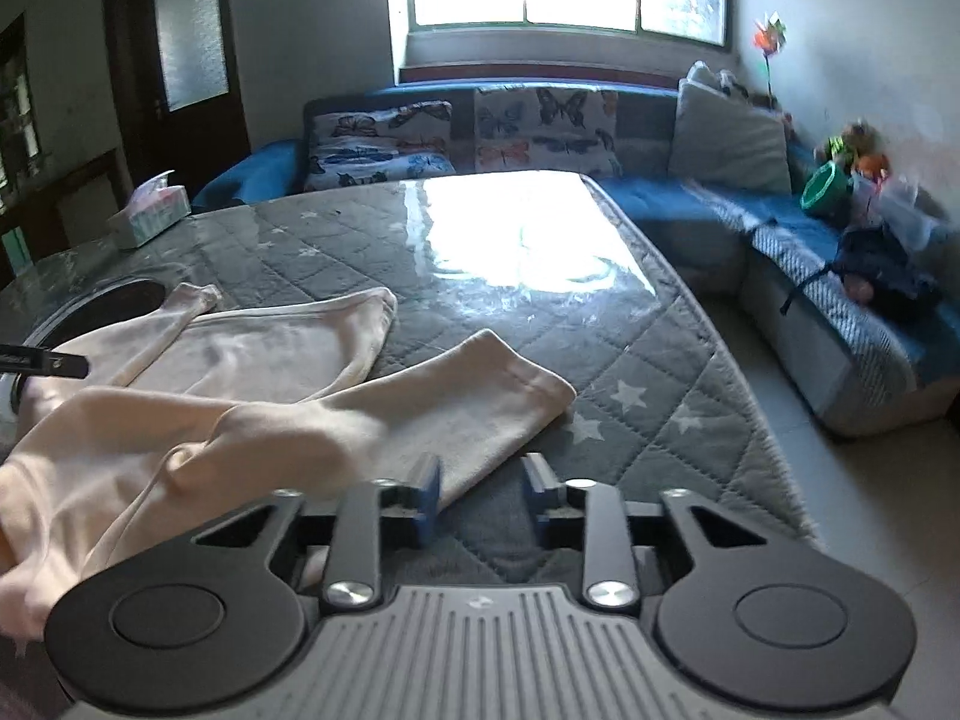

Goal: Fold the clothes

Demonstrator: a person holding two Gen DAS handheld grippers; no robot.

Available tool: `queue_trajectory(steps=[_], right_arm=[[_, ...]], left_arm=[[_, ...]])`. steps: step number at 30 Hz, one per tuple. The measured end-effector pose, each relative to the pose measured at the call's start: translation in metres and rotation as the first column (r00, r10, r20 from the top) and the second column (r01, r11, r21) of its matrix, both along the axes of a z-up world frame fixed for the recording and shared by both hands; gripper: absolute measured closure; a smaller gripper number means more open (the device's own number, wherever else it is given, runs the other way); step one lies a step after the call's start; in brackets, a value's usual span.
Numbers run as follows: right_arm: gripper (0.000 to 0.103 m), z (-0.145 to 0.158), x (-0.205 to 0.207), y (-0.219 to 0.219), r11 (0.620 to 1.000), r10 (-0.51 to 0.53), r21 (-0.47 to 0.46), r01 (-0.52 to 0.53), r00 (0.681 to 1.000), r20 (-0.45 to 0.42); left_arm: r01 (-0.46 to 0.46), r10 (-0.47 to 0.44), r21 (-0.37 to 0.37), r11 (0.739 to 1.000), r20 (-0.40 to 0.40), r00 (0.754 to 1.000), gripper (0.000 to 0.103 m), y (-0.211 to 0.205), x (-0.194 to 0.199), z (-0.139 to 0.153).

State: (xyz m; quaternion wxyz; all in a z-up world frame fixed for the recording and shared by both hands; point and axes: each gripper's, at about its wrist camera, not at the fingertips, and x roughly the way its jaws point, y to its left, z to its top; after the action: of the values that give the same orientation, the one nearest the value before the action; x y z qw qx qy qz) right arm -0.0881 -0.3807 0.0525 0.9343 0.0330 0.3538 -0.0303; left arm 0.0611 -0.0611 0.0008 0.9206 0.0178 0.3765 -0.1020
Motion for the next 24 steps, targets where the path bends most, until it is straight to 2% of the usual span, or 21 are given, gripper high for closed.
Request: queue_trajectory(steps=[4,9,10,11,12,13,15,16,21,24], right_arm=[[0.069,-0.018,0.024,-0.003,0.999,-0.037,0.017,0.037,0.999,-0.024],[0.069,-0.03,0.036,-0.002,0.998,-0.05,0.029,0.051,0.998,-0.035],[0.076,-0.032,0.036,0.0,0.999,-0.043,0.022,0.044,0.999,-0.029],[0.083,-0.032,0.035,0.001,0.999,-0.035,0.021,0.035,0.999,-0.024],[0.099,-0.032,0.033,0.002,0.999,-0.023,0.022,0.023,1.0,-0.019],[0.099,-0.032,0.031,0.002,1.0,-0.01,0.024,0.01,1.0,-0.013],[0.099,-0.033,0.026,0.005,1.0,0.0,-0.002,0.0,1.0,-0.004],[0.099,-0.031,0.023,0.005,1.0,-0.002,-0.017,0.002,1.0,0.003],[0.099,-0.022,0.003,-0.004,0.996,-0.048,-0.075,0.05,0.999,0.023],[0.099,-0.015,-0.01,-0.014,0.989,-0.087,-0.116,0.09,0.996,0.033]], left_arm=[[0.001,0.0,0.012,1.0,-0.025,1.0,0.042,-0.001,0.01,-0.005],[0.008,-0.008,0.0,1.0,-0.058,0.998,0.046,-0.001,0.017,-0.013],[0.009,-0.009,-0.009,1.0,-0.064,0.998,0.048,0.0,0.018,-0.014],[0.008,-0.009,-0.021,1.0,-0.067,0.998,0.05,0.001,0.018,-0.015],[0.008,-0.01,-0.033,0.999,-0.069,0.998,0.057,0.002,0.018,-0.015],[0.011,-0.014,-0.044,0.999,-0.07,0.997,0.061,0.003,0.018,-0.014],[0.015,-0.019,-0.055,0.998,-0.064,0.998,0.076,0.003,0.016,-0.013],[0.014,-0.018,-0.058,0.998,-0.06,0.998,0.08,0.003,0.015,-0.013],[-0.005,0.002,-0.09,0.996,-0.033,0.999,0.094,0.011,0.006,-0.004],[-0.015,0.015,-0.11,0.994,-0.006,1.0,0.099,0.019,-0.006,0.005]])
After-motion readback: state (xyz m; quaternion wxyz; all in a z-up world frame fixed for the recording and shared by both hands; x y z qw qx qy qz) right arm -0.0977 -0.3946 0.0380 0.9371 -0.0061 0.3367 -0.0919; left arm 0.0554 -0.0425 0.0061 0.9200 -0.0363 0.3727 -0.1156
